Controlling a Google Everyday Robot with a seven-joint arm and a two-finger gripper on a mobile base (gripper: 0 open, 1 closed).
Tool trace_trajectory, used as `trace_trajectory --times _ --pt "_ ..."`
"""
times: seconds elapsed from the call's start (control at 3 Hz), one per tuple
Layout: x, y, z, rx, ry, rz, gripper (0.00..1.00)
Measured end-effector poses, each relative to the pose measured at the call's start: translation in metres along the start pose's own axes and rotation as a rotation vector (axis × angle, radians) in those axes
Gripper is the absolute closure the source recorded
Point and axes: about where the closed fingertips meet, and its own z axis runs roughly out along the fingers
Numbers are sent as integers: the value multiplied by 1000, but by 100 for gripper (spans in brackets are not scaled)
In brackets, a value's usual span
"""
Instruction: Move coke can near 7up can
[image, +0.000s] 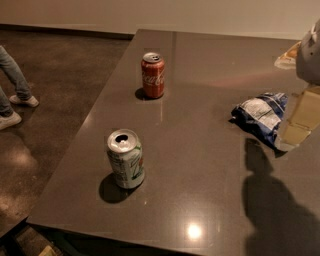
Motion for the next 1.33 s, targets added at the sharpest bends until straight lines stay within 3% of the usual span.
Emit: trace_trajectory --times 0.33,0.67,1.0,1.33 --pt "0 0 0 0 0 0 0" --pt "-12 -21 5 -1 -29 32 0" --pt "-30 -50 17 -18 -84 83 0" --pt "-63 -82 41 -13 -154 135 0"
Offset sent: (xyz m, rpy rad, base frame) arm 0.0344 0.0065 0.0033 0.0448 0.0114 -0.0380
